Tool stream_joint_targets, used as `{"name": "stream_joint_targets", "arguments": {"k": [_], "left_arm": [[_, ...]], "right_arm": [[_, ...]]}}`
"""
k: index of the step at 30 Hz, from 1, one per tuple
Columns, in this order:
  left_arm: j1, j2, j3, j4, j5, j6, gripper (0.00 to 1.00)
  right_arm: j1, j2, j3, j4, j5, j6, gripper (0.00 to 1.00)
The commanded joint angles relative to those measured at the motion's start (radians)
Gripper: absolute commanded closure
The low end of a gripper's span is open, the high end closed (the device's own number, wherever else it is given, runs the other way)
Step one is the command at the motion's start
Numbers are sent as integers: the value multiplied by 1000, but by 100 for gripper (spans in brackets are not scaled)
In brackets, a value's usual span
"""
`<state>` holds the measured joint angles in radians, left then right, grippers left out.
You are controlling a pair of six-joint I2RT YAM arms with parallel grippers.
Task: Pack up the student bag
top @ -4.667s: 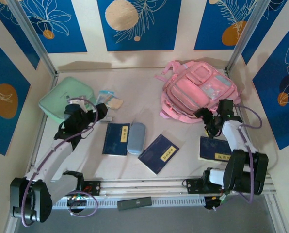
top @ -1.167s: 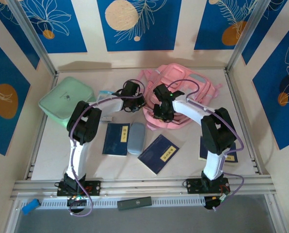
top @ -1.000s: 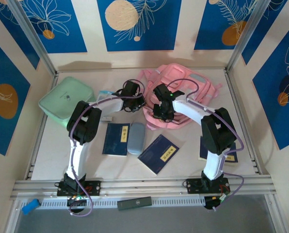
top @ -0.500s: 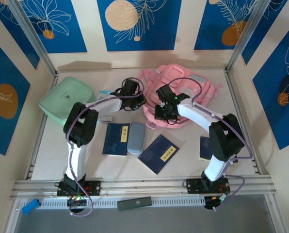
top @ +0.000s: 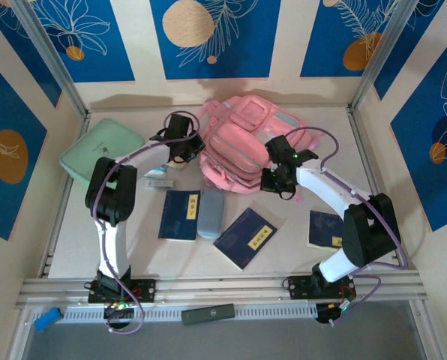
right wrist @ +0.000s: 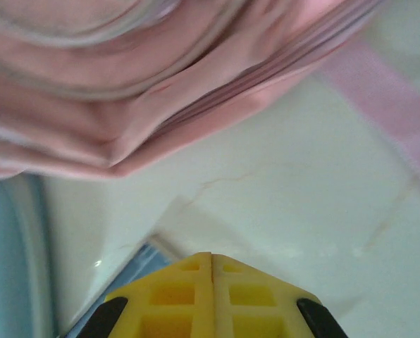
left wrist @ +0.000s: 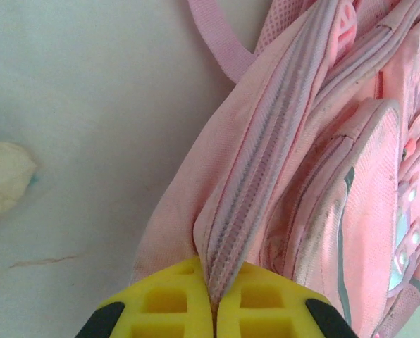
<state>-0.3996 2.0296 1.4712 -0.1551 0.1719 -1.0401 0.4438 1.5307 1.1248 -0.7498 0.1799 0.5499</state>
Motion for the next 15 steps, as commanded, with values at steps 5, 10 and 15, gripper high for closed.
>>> {"name": "stream_joint_targets", "arguments": {"k": [5,10,15], "left_arm": [[-51,-52,-30,128,56,-57,100],[-58,-77,-38,100,28,-32,100],[-57,-80,-37,94,32,-21,100]], "right_arm": [[95,136,181,83,-244,92,80],[74,248,267,96,-263,141,71],[110,314,339,22,-133,99,62]]}}
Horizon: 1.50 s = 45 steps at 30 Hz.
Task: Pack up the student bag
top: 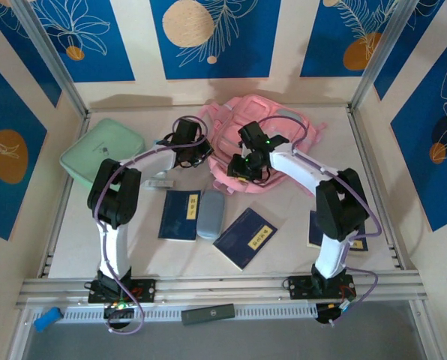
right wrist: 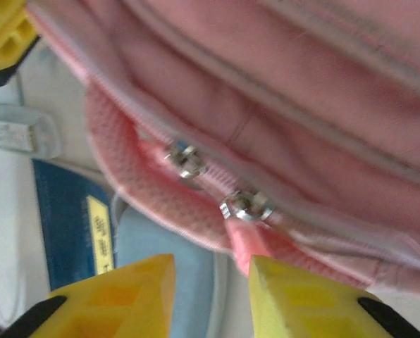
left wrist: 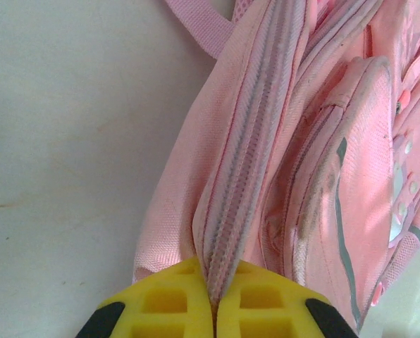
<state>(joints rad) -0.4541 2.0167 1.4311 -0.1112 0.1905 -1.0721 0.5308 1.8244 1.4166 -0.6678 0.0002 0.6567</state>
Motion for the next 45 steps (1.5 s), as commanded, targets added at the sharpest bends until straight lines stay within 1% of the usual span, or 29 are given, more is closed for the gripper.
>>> {"name": "stream_joint_targets", "arguments": {"k": [1,5,7,9,12,14,18,22,25,27,36,38,40,42,45], "left_arm": [[-3,-69,3,51,12,13,100],[-2,-67,8,45,12,19,100],[-2,-66,9,41,13,20,100],[-2,-66,6,38,12,20,100],[-2,-71,0,42,10,17,100],[-3,-72,0,40,9,19,100],[-5,-73,-1,39,10,16,100],[-3,-85,-1,26,-8,27,100],[1,-91,4,13,-14,31,100],[8,-98,5,10,-22,29,100],[71,-105,40,-14,-15,31,100],[93,-107,46,-24,-21,37,100],[118,-99,51,-19,4,25,100],[137,-92,57,-15,36,20,100],[141,-86,88,-52,45,68,100]], "right_arm": [[23,32,52,-63,50,-10,60],[17,62,47,-75,76,-6,59],[20,74,57,-101,121,-12,59],[23,76,46,-75,109,-20,63],[21,106,64,-86,121,-29,65],[25,109,70,-75,137,-38,72],[28,117,83,-66,197,-72,73],[29,109,84,-95,253,-102,83],[33,58,41,-92,241,-115,95],[28,18,-8,-87,233,-115,100],[-61,-147,-235,-110,231,-90,100],[-115,-187,-282,-112,195,-71,100],[-176,-233,-330,-106,172,-53,100],[-205,-271,-354,-120,209,-55,100],[-235,-287,-340,-162,267,-75,100]]}}
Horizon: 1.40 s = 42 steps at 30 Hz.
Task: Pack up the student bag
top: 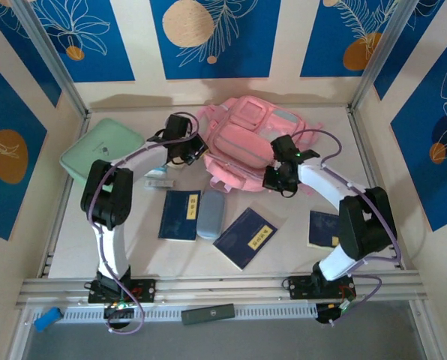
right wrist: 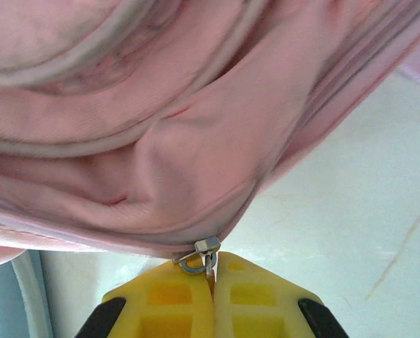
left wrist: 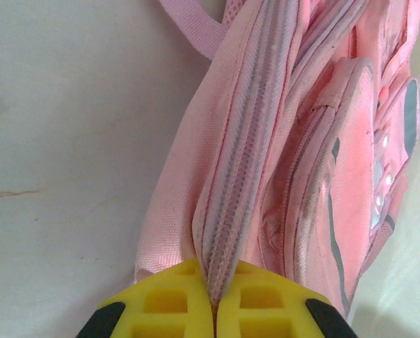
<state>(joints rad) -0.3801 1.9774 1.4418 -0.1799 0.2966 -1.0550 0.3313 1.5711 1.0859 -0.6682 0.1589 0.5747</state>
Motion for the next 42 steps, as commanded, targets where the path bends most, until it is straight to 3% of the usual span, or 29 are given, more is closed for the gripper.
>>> {"name": "stream_joint_targets", "arguments": {"k": [1,4,5,6,7,10,13,18,25,30,36,42], "left_arm": [[65,-42,84,11,-46,56,100],[53,-30,73,65,8,69,100],[52,-25,86,58,36,89,93],[52,-25,93,43,58,109,73],[52,-36,92,31,73,138,59],[49,-113,51,-48,40,221,42],[23,-220,-40,-127,22,219,34],[-147,-374,-249,8,-18,-25,30],[-336,-304,-274,48,-77,-346,34],[-400,-258,-237,-35,-189,-460,36],[-430,-146,-156,-98,-216,-568,38],[-447,-43,-32,-248,-303,-588,48]], "right_arm": [[-44,-36,1,-162,117,1,100],[-4,-39,42,-125,61,-50,100],[37,-33,61,-125,68,-65,100],[66,-26,83,-130,80,-75,100],[95,-15,102,-137,79,-83,100],[104,-6,124,-129,5,-56,100],[116,-20,109,-95,-37,-38,100],[155,-11,105,-77,-36,-39,100],[159,1,76,-40,-49,-23,100],[166,-6,54,-14,-56,-21,100],[179,-9,39,3,-48,-28,100],[187,-14,34,10,-38,-38,100]]}}
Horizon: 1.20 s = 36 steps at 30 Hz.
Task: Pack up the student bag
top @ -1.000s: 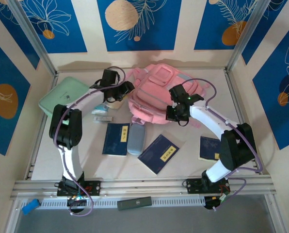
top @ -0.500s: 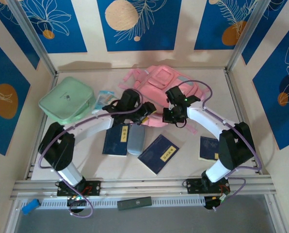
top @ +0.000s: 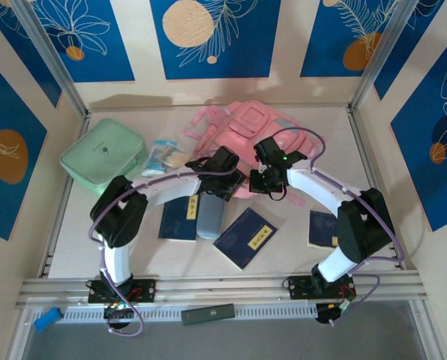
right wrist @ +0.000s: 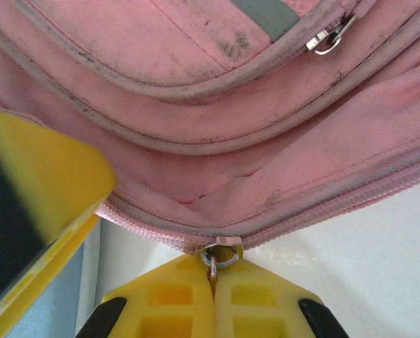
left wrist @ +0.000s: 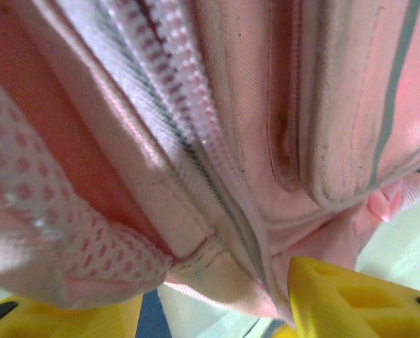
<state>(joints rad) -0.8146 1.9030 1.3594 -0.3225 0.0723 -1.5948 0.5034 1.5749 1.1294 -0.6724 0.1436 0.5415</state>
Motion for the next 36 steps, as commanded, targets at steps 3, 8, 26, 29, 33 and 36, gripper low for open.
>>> {"name": "stream_joint_targets", "arguments": {"k": [3,8,26,29,33,36], "left_arm": [[-12,62,91,-131,-103,-35,58],[-3,86,110,-147,-122,-22,88],[56,-58,30,-13,-143,80,100],[60,-57,36,-21,-143,96,100],[67,-61,39,-24,-157,115,100],[77,-59,46,-18,-145,128,100]], "right_arm": [[12,-19,-18,10,-8,-4,100],[-11,-40,-35,-29,23,1,100],[-429,-36,-28,-58,40,-60,100],[-469,-16,-5,-55,34,-68,100],[-502,12,32,-55,39,-82,100],[-490,26,45,-61,48,-96,100]]}}
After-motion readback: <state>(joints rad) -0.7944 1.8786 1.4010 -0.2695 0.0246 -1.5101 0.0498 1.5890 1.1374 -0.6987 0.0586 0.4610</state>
